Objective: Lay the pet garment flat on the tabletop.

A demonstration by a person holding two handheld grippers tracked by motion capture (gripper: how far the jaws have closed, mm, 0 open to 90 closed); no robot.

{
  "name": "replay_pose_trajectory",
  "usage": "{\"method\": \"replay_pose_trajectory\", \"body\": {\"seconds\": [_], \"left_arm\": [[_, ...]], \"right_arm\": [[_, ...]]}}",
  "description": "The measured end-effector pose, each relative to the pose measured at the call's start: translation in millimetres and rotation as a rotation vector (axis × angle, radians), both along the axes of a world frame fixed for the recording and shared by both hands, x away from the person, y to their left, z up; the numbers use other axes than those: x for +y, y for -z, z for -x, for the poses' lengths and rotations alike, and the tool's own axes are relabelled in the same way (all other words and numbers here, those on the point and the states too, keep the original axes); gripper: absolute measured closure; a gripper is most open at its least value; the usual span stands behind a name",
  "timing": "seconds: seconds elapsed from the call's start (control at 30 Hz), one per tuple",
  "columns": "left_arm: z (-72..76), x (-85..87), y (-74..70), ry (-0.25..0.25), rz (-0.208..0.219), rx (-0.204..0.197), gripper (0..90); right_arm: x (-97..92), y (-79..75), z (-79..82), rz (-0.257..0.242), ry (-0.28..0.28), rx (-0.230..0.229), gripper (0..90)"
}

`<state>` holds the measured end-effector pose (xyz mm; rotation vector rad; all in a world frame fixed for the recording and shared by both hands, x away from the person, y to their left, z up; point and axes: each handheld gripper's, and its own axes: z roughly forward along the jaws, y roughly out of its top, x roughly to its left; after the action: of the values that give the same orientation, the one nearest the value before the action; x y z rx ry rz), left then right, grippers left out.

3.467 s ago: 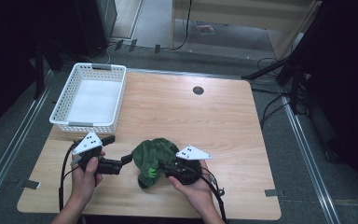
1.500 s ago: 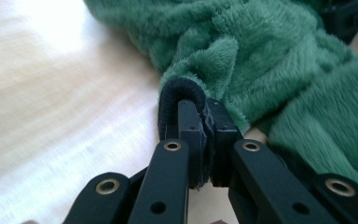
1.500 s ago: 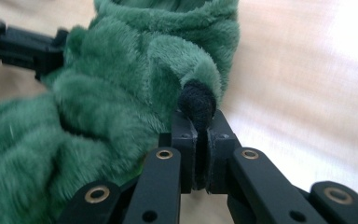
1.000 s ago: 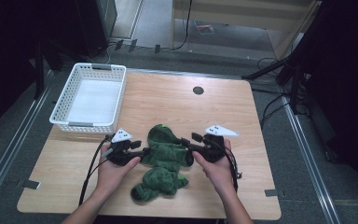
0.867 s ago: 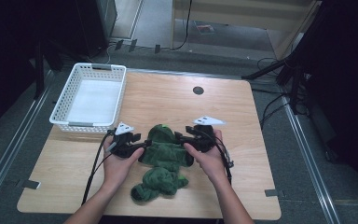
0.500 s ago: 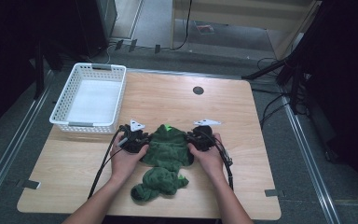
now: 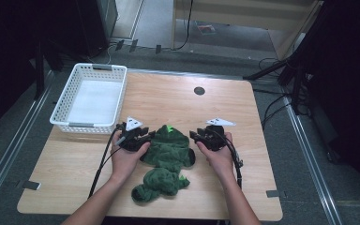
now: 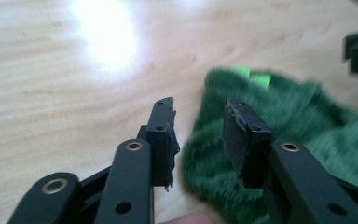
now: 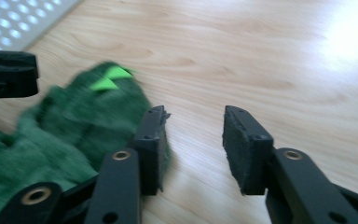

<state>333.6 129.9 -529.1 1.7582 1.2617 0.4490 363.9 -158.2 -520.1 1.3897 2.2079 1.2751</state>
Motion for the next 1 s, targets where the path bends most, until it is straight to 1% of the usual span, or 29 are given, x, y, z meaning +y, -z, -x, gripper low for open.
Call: {"method": "replay_pose_trajectory", "body": {"seconds": [0.03,0.07,0.1,0.13,0.17,0.2,0.23,0.27,0.3,0.37,0.47,0.5,0.53,0.57,0.6,0.63,0.67,0.73,0.8,0.87,0.93,1.0], "left_arm": [[-1.3,0.8,-1.3,-0.008,0.020,-0.002,62.1],[-4.0,1.1,-2.2,-0.013,0.035,0.007,60.5],[-6.0,1.0,-2.1,-0.012,0.037,0.014,58.5],[-8.6,-0.3,-1.5,-0.016,0.031,0.023,57.8],[-11.1,-2.4,-0.2,-0.030,0.012,0.032,56.3],[-13.5,-3.7,1.6,-0.038,0.002,0.047,54.6],[-16.2,-4.9,4.2,-0.033,0.002,0.073,53.3],[-17.2,-6.1,5.8,-0.030,-0.004,0.082,52.4],[-17.8,-7.8,7.6,-0.020,-0.019,0.090,52.4],[-17.4,-9.9,9.9,-0.001,-0.032,0.094,52.7],[-16.5,-12.7,12.8,0.024,-0.063,0.097,57.7],[-16.3,-13.5,13.6,0.023,-0.063,0.096,59.8],[-16.2,-13.4,13.7,0.022,-0.066,0.097,60.5],[-16.0,-13.6,13.8,0.018,-0.062,0.097,64.6],[-16.0,-13.7,14.1,0.020,-0.058,0.102,64.6],[-15.9,-14.0,14.3,0.024,-0.068,0.105,66.8],[-15.6,-15.1,15.0,0.029,-0.067,0.109,69.7],[-15.1,-16.8,16.7,0.046,-0.083,0.117,77.3],[-15.0,-18.0,17.0,0.051,-0.095,0.114,82.5],[-16.7,-18.3,16.6,0.048,-0.101,0.116,86.6],[-19.9,-18.8,17.0,0.048,-0.111,0.120,89.5],[-22.9,-20.5,17.3,0.038,-0.115,0.117,90.0]], "right_arm": [[4.1,-1.3,-1.0,-0.005,-0.006,-0.007,56.4],[8.5,-2.3,-2.5,-0.010,-0.011,-0.009,55.3],[14.4,-2.5,-4.9,-0.019,-0.017,-0.005,53.6],[18.0,-2.0,-6.6,-0.019,-0.021,-0.004,53.0],[22.2,-0.4,-9.3,-0.014,-0.027,-0.003,52.6],[26.3,1.8,-11.6,-0.008,-0.027,0.001,52.2],[29.6,4.3,-13.6,0.002,-0.027,0.004,52.0],[32.9,7.4,-15.3,0.010,-0.031,0.012,52.0],[34.6,9.2,-15.8,0.013,-0.032,0.015,52.0],[37.5,12.7,-15.5,0.013,-0.052,0.032,52.0],[41.7,15.7,-12.6,0.030,-0.100,0.040,53.1],[43.1,16.0,-11.0,0.036,-0.116,0.039,54.0],[44.4,16.3,-9.7,0.047,-0.130,0.029,55.6],[46.9,16.3,-6.9,0.072,-0.142,0.023,62.6],[46.9,16.3,-6.9,0.072,-0.142,0.023,62.6],[47.5,16.5,-6.4,0.083,-0.152,0.020,66.8],[48.0,16.5,-5.7,0.091,-0.157,0.021,71.7],[48.4,17.0,-4.9,0.117,-0.159,0.016,80.4],[48.3,17.3,-3.9,0.139,-0.155,0.014,85.7],[47.3,18.4,-4.7,0.156,-0.147,0.006,87.8],[46.7,19.3,-5.7,0.150,-0.133,0.011,88.6],[46.5,21.4,-6.7,0.149,-0.133,0.011,88.7]]}}
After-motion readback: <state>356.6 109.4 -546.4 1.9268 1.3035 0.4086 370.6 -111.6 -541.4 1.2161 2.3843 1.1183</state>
